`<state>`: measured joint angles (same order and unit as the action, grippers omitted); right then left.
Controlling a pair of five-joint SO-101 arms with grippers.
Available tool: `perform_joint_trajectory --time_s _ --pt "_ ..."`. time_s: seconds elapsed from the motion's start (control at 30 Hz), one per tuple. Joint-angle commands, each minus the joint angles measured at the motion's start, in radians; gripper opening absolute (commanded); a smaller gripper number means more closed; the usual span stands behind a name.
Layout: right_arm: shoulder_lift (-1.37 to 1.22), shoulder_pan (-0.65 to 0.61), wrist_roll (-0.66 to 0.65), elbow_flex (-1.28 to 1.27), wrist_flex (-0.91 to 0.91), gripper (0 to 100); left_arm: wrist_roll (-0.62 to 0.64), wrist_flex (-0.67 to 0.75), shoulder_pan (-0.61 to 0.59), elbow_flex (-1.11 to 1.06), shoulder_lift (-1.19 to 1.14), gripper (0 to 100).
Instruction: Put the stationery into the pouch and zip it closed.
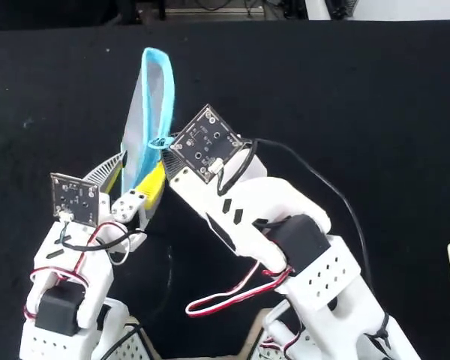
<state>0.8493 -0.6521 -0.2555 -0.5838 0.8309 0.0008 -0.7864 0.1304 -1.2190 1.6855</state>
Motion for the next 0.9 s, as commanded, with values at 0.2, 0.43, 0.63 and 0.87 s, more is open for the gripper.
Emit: perform_joint_trajectory --time_s 0.2,0.43,0.63,0.87 --pt "0.004 -0.012 -0.003 0.008 -0.015 1.1 -0.072 0.229 -0.013 -0.091 0.003 22" --pt "-0.002 -0.095 -0.003 0.008 -0.015 1.1 -0.101 0.311 -0.010 -0.130 0.003 22" --pt "0.002 -0.094 -0.003 0.010 -0.015 1.1 -0.106 0.299 -0.013 -0.130 0.003 19" --pt "0.004 -0.049 -0.003 0.015 -0.021 1.1 -0.107 0.094 -0.015 -0.062 0.012 3"
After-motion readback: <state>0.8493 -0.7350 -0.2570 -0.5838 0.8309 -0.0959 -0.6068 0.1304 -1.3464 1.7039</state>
